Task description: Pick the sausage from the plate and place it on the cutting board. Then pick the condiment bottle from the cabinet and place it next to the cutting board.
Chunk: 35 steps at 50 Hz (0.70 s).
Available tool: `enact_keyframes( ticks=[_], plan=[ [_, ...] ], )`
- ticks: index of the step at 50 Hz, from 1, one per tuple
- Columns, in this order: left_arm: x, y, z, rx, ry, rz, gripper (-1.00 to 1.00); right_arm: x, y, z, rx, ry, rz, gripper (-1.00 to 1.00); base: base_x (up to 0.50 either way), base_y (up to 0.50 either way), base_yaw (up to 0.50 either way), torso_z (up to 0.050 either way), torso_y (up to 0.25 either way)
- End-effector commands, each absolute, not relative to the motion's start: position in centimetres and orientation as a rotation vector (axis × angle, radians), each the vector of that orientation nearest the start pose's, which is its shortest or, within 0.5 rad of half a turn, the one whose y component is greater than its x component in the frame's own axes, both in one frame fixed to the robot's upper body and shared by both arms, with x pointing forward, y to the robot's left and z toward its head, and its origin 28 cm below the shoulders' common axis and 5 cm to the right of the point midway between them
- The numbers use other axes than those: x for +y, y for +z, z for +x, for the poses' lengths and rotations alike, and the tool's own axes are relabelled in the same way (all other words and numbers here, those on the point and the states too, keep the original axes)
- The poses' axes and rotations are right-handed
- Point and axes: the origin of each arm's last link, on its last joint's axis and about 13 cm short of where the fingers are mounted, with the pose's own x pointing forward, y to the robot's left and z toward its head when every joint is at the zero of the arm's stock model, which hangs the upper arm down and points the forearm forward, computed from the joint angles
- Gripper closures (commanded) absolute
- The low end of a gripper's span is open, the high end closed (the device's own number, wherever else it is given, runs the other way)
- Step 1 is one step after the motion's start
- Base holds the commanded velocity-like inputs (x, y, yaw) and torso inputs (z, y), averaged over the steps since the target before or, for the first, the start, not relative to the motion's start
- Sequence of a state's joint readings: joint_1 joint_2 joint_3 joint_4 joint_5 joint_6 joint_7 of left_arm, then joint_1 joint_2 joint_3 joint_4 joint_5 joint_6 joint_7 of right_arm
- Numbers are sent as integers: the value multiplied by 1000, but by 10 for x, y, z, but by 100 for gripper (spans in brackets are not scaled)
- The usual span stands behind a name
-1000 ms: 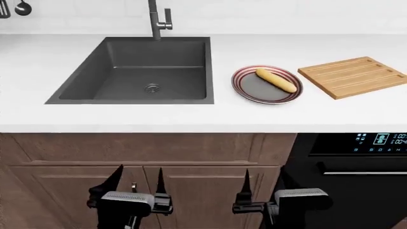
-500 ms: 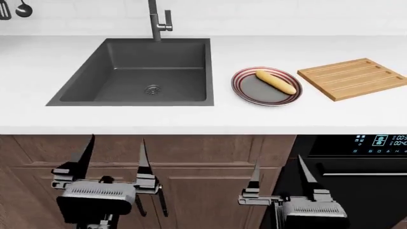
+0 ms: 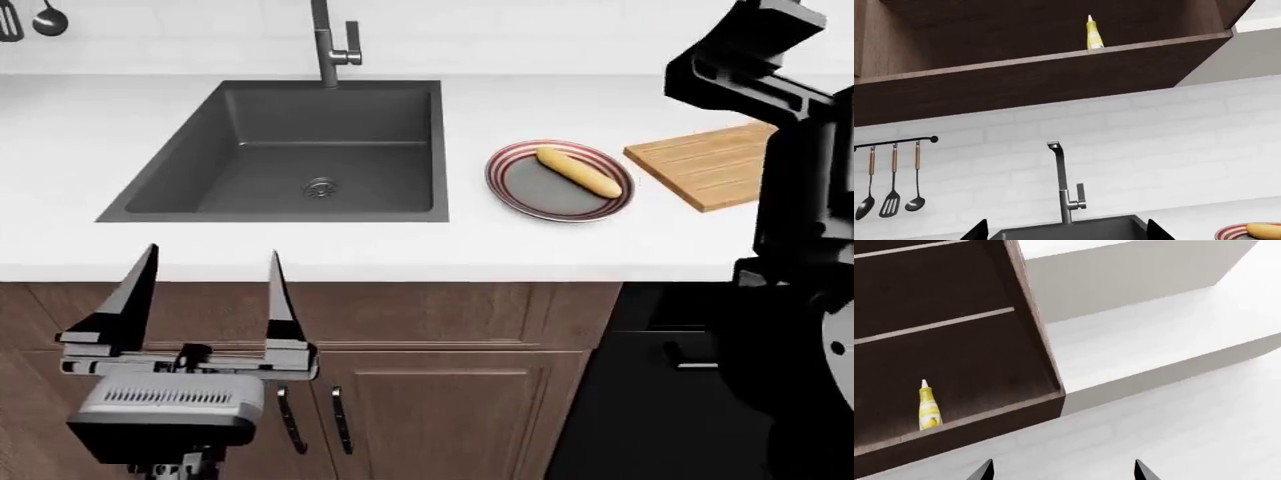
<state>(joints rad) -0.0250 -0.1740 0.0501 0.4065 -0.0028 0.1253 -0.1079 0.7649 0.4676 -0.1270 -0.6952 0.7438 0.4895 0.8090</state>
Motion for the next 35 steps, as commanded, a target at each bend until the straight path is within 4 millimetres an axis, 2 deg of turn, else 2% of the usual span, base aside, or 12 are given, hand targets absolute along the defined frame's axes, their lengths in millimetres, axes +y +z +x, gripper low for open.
enact_keyframes(
  ticks=[1, 6, 11, 16, 21, 28, 35],
  plan=[
    [228, 139, 224, -597, 28, 116, -100, -94, 291, 175, -611, -34, -132, -100, 0, 0, 0, 0, 0],
    [228, 162, 239, -606, 9, 107, -100, -97, 288, 182, -515, 9, -144, -100, 0, 0, 0, 0, 0],
    [228, 172, 252, -551, -55, 150, -100, -103, 297, 193, -357, 75, -172, -100, 0, 0, 0, 0, 0],
    [230, 191, 267, -462, -152, 155, -100, -111, 319, 204, -250, 120, -188, -100, 0, 0, 0, 0, 0],
    [233, 216, 285, -381, -215, 164, -100, -122, 343, 224, -129, 172, -191, -100, 0, 0, 0, 0, 0],
    [239, 238, 308, -297, -264, 190, -100, -137, 379, 250, 28, 152, -271, -100, 0, 0, 0, 0, 0],
    [243, 255, 316, -269, -260, 219, -100, -144, 392, 259, 118, 180, -301, -100, 0, 0, 0, 0, 0]
  ],
)
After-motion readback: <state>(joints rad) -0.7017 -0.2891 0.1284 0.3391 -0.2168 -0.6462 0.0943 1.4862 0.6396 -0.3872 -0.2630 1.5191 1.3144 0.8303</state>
